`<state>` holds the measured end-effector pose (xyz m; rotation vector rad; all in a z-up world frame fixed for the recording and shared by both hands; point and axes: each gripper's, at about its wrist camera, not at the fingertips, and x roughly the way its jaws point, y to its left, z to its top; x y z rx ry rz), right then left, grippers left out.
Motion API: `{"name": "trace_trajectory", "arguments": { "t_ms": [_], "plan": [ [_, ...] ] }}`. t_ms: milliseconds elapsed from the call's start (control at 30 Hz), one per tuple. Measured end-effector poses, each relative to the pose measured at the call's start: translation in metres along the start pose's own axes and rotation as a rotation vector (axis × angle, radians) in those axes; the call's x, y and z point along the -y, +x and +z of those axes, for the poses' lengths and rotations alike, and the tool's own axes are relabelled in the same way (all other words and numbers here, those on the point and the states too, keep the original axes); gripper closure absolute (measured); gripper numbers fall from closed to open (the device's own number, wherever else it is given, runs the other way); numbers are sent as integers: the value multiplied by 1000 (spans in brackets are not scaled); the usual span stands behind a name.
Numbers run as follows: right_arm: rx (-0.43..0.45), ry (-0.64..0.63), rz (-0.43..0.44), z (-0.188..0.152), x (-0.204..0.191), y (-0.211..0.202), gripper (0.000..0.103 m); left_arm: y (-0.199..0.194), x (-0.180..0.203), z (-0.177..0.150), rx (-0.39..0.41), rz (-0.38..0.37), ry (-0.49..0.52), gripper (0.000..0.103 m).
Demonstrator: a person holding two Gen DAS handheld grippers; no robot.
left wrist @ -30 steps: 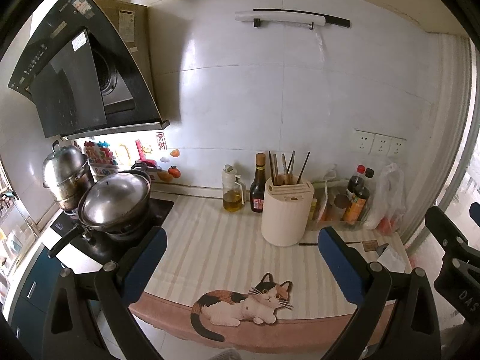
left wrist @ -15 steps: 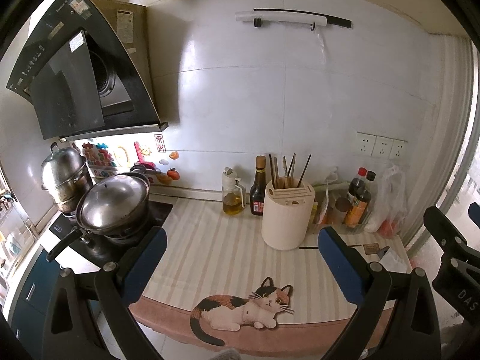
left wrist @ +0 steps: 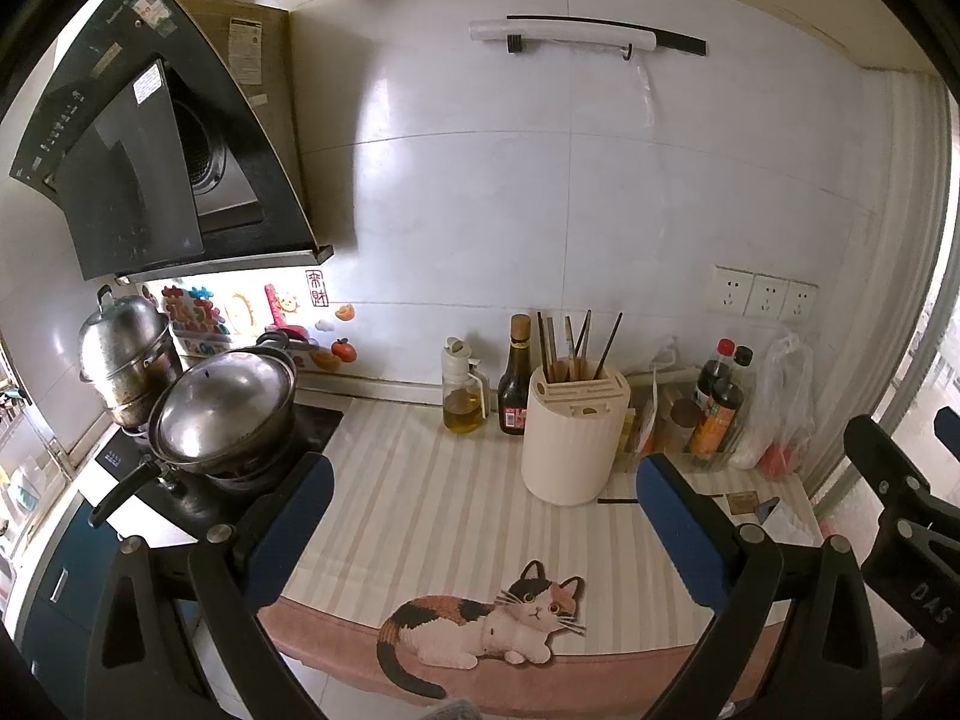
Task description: Organize utensils
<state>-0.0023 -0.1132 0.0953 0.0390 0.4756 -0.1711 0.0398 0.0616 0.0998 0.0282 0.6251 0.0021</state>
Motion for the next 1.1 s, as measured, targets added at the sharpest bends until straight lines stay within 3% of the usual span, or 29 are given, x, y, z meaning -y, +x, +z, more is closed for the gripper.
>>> {"name": "trace_trajectory", "arguments": {
  "t_ms": [1100],
  "plan": [
    [2,12,3,3,3,6,0,3,13,5,9,11,-2,0]
  ]
}}
